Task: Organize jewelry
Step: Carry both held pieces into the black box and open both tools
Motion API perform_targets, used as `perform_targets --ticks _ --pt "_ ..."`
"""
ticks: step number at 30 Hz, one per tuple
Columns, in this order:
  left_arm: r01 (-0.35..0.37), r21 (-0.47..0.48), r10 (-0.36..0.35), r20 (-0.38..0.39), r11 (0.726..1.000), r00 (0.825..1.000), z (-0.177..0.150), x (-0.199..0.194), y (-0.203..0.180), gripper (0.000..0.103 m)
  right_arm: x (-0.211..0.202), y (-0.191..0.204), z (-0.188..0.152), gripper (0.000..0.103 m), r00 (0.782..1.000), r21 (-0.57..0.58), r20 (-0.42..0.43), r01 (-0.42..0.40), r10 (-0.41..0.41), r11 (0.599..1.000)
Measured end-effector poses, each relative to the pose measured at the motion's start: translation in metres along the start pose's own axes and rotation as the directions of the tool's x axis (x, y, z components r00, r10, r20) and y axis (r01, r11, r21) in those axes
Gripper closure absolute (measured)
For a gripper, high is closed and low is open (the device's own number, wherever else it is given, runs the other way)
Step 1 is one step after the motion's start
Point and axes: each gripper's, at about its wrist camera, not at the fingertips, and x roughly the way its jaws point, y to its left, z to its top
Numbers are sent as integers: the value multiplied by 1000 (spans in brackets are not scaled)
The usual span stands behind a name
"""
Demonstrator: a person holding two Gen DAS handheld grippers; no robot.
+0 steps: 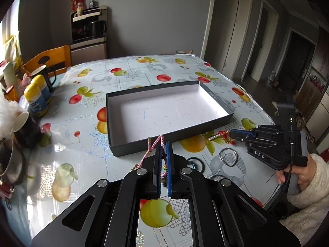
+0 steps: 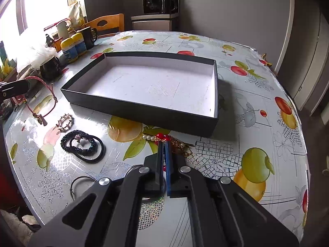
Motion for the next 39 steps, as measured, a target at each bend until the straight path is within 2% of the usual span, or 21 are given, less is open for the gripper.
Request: perform_targets --ticks 11,22,26,31,39 --pt "-14 17 13 65 1000 998 23 -20 5 99 -51 -4 31 102 994 -25 113 -13 16 1000" --pt "-36 24 34 81 999 996 76 8 19 99 -64 -8 92 102 973 -43 230 20 -9 999" --pt "-49 33 48 54 998 997 95 37 25 99 -41 -15 112 102 977 -21 213 15 -10 1000" --pt "-90 42 90 4 995 996 112 90 36 99 9 -25 131 102 986 24 162 25 -29 999" --pt "-143 -2 141 -146 990 979 104 173 57 99 83 -32 130 102 997 98 49 51 -56 994"
